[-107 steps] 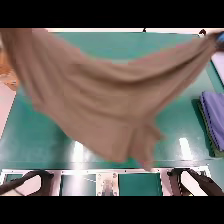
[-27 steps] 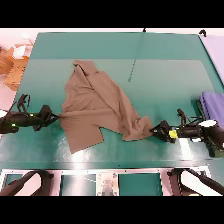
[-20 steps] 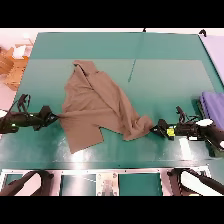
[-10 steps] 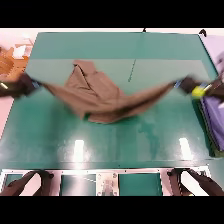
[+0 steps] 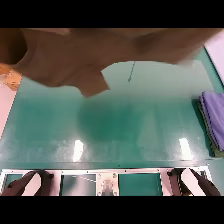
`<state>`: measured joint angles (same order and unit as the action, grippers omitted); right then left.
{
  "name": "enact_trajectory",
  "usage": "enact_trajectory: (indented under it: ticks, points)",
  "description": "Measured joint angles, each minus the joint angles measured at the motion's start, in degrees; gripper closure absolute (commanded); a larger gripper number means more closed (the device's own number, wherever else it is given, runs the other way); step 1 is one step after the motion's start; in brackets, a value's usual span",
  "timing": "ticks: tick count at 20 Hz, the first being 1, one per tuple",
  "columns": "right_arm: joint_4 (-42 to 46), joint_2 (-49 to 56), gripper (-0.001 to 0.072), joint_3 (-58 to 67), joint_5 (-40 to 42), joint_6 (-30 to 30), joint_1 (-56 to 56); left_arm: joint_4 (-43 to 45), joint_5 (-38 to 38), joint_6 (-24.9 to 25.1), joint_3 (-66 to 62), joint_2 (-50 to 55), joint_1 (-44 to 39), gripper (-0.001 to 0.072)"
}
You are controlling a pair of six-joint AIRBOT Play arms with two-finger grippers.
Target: Fold the shirts.
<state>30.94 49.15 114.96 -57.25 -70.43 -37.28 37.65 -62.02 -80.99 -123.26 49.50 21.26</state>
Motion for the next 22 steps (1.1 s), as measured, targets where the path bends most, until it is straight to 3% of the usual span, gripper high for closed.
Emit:
enact_trajectory:
  ticks: [4, 10, 16, 22]
  points:
    - [1.6, -0.1, 0.0696, 2.9, 0.5, -0.4, -2.8, 3.9, -0.2, -2.8, -0.8, 0.0, 0.0, 0.0685]
    - [2.6, 2.6, 0.0696, -14.6, -0.5, 0.9, 1.3, 4.7, -3.8, -1.2, 15.1, 4.4, -0.2, 0.0685]
    - [6.0, 17.2, 0.0696, -36.4, 4.9, 2.8, 11.4, 2.6, -4.6, 5.8, 27.4, 23.7, -7.1, 0.0685]
    - [4.3, 41.0, 0.0696, -38.0, 8.9, 3.4, 15.1, 0.1, 3.2, 9.0, 29.7, 47.4, -10.3, 0.0685]
